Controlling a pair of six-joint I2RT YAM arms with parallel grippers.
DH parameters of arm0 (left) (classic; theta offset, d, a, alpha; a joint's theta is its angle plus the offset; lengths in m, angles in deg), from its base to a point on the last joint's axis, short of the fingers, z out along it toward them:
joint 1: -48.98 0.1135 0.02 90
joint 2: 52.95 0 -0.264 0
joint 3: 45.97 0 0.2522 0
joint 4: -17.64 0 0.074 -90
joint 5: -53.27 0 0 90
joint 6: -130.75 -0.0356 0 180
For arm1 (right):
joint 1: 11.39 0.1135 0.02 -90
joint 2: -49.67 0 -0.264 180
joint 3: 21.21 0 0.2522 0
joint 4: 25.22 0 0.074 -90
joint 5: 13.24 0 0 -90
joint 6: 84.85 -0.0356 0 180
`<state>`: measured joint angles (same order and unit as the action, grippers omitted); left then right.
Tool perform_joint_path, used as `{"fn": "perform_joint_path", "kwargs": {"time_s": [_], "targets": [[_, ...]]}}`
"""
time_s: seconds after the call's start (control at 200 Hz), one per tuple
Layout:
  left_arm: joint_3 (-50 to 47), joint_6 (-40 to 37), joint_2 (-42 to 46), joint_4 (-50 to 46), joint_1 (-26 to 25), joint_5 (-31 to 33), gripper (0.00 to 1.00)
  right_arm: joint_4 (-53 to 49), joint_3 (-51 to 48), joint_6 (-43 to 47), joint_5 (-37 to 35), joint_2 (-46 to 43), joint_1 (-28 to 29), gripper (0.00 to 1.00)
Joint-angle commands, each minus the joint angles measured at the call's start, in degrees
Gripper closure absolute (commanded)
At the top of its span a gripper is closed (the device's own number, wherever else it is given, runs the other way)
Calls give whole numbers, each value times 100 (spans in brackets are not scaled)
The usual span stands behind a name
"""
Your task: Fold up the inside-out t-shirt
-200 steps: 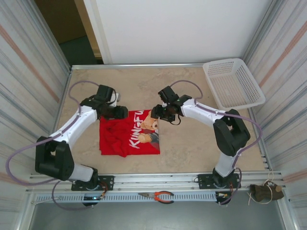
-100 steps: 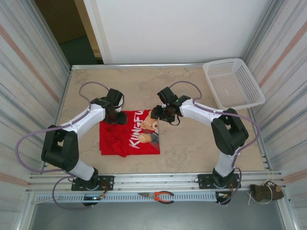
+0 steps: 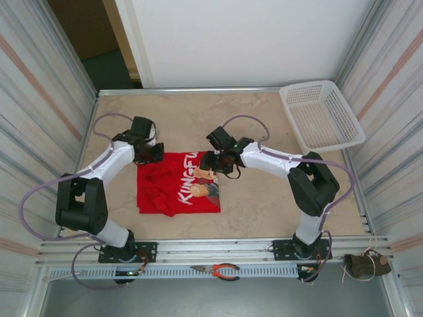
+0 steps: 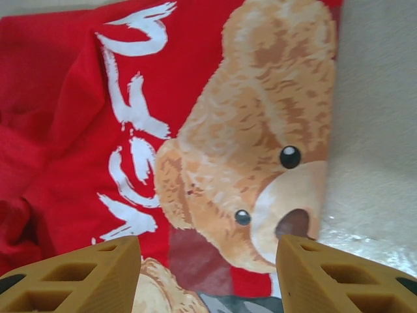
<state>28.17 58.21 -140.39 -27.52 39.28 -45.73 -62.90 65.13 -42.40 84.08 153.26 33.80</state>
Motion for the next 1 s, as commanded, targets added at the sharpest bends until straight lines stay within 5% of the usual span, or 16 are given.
{"fn": "perform_joint_path", "kwargs": {"time_s": [0.0, 0.376, 0.706, 0.812, 0.997], "targets": [[291, 210, -3, 176, 223, -448, 100, 253, 48, -197, 38, 256, 82, 44], [23, 1184, -494, 1174, 1191, -1059, 100, 300, 37, -373, -27, 726, 112, 45], [126, 1917, -1160, 1236, 1626, -587, 100, 169, 160, -413, -98, 792, 98, 46], [355, 1942, -1342, 1263, 1844, -867, 78, 58, 327, -324, -59, 745, 87, 46], [525, 1770, -676, 1031, 1843, -1146, 64, -273, 600, 37, -236, 450, -42, 46]]}}
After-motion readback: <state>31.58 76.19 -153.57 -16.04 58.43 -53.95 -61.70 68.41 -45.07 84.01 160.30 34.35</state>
